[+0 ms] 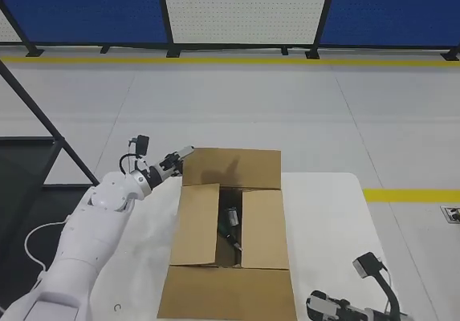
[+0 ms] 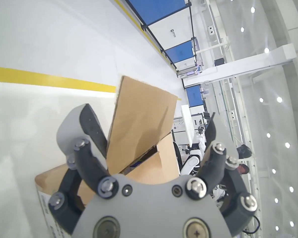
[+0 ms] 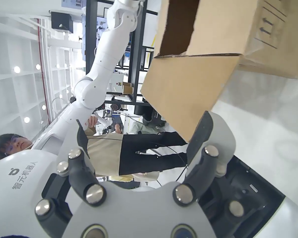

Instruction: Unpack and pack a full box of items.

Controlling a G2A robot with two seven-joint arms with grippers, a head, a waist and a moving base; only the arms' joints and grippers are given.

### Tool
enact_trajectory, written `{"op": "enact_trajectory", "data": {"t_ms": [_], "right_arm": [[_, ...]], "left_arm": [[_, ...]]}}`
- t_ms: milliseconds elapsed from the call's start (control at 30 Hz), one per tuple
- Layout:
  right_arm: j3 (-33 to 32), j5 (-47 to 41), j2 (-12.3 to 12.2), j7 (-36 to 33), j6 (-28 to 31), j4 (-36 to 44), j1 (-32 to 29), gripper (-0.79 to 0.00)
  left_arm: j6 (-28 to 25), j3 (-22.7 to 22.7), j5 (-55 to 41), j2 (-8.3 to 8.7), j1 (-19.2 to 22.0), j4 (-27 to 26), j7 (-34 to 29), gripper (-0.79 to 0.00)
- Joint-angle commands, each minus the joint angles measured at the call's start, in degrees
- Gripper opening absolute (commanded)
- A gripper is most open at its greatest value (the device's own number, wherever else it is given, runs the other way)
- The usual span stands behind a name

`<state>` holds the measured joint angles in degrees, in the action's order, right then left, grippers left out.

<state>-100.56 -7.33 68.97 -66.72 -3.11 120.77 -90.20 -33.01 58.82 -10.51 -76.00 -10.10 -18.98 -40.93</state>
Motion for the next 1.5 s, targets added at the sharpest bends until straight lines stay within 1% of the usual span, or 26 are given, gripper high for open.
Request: {"op": "enact_trajectory", "data": {"t_ms": [0,133,267,433,600,767,900,1033,1200,1267,1467], "right_arm": [[-0.59,0.74,-0.27,0.08,-2.91,-0.89,0.30,0.000],[-0.39,-0.57,-0.77,-1.39,-8.52,-2.95,1.72,0.000],[1.95,0.59,-1.39,-4.75,-11.54,-4.70,3.73,0.000],[6.20,0.86,-1.79,-5.99,-12.89,-6.08,6.23,0.000],[9.84,1.00,-2.09,-6.12,-13.40,-7.06,8.95,0.000],[11.64,-2.51,-2.26,-6.12,-12.18,-7.63,11.26,0.000],[12.71,-6.76,-2.22,-4.54,-11.30,-8.47,13.00,0.000],[13.86,-11.41,-2.04,-1.47,-10.76,-9.43,14.75,0.000],[14.99,-16.80,-1.62,4.71,-8.39,-10.52,16.85,0.000],[15.81,-17.65,-1.51,6.40,-7.42,-10.92,17.80,0.000],[18.66,-17.72,-1.05,13.03,-1.79,-11.14,20.15,0.000]], "left_arm": [[-0.51,0.31,-0.26,0.10,0.00,0.06,-0.30,0.000],[-2.24,0.80,-0.21,0.40,-0.14,-0.51,-1.20,0.000],[-4.73,1.57,-0.56,0.92,-0.56,-1.58,-2.86,0.000],[-7.31,2.75,-1.05,1.82,-1.52,-3.48,-5.12,0.000],[-8.67,4.10,-0.81,2.91,-3.11,-6.22,-5.06,0.000],[-9.15,5.61,-0.66,4.19,-5.54,-10.45,-6.30,0.000],[-8.52,6.89,-0.78,5.13,-8.08,-14.97,-6.78,0.000],[-7.36,7.95,-0.56,5.99,-11.00,-20.35,-7.45,0.000],[-4.78,9.27,0.73,7.08,-14.84,-27.07,-7.83,0.000],[-3.81,9.95,1.22,7.53,-16.36,-29.60,-7.93,0.000],[-0.83,12.04,3.06,8.87,-20.07,-36.11,-9.24,0.000]]}}
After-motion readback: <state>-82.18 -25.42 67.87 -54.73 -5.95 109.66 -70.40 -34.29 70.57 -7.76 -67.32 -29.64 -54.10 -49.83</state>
